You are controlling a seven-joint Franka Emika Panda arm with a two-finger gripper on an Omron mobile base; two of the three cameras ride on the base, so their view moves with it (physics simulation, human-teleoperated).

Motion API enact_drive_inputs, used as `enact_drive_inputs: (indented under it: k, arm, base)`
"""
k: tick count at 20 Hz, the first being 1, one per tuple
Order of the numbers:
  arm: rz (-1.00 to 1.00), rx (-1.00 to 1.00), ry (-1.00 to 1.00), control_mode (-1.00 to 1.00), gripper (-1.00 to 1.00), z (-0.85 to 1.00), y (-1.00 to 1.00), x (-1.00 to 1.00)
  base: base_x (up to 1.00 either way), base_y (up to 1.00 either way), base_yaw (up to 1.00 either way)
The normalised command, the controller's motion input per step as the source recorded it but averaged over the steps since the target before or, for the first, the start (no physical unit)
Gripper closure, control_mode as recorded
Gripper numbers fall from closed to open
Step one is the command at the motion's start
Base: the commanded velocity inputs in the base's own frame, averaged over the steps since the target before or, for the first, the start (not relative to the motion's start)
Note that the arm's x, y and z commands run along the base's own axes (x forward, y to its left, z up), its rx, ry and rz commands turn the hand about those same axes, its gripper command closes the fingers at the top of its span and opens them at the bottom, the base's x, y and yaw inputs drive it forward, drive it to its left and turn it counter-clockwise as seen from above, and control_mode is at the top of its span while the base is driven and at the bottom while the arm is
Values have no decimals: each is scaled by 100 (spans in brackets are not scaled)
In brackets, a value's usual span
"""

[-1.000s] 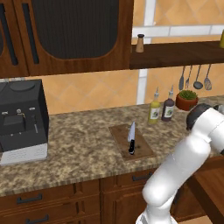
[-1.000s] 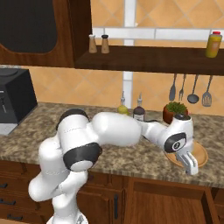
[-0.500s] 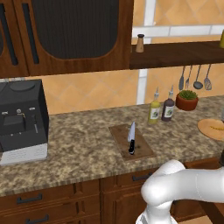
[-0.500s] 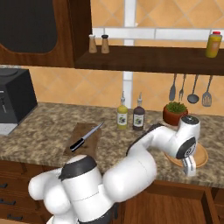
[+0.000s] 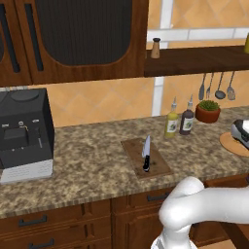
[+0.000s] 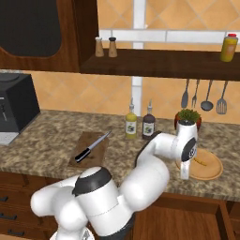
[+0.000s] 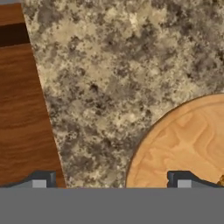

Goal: Pick up the knife from the drawer and place it on the cutting board. Then place the meat from the plate to the cutting board.

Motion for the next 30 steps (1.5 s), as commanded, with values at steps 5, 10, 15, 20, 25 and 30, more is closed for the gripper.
enact_drive_inputs:
  k: [5, 10, 15, 20, 25, 30]
  arm:
    - [-38, 12, 0, -100, -100, 12, -29, 18]
    - [-21, 4, -2, -100, -100, 17, 0, 0]
    - [-8, 0, 7, -100, -100, -12, 0, 5]
    - [-12, 0, 13, -100, -100, -5, 0, 30]
    - [-18, 0, 19, -100, -100, -16, -7, 30]
    - [-20, 0, 11, -100, -100, -21, -14, 21]
  base:
    - [0, 0, 0]
    - [0, 0, 0]
    - [0, 0, 0]
    - [0, 0, 0]
    - [0, 0, 0]
    - [0, 0, 0]
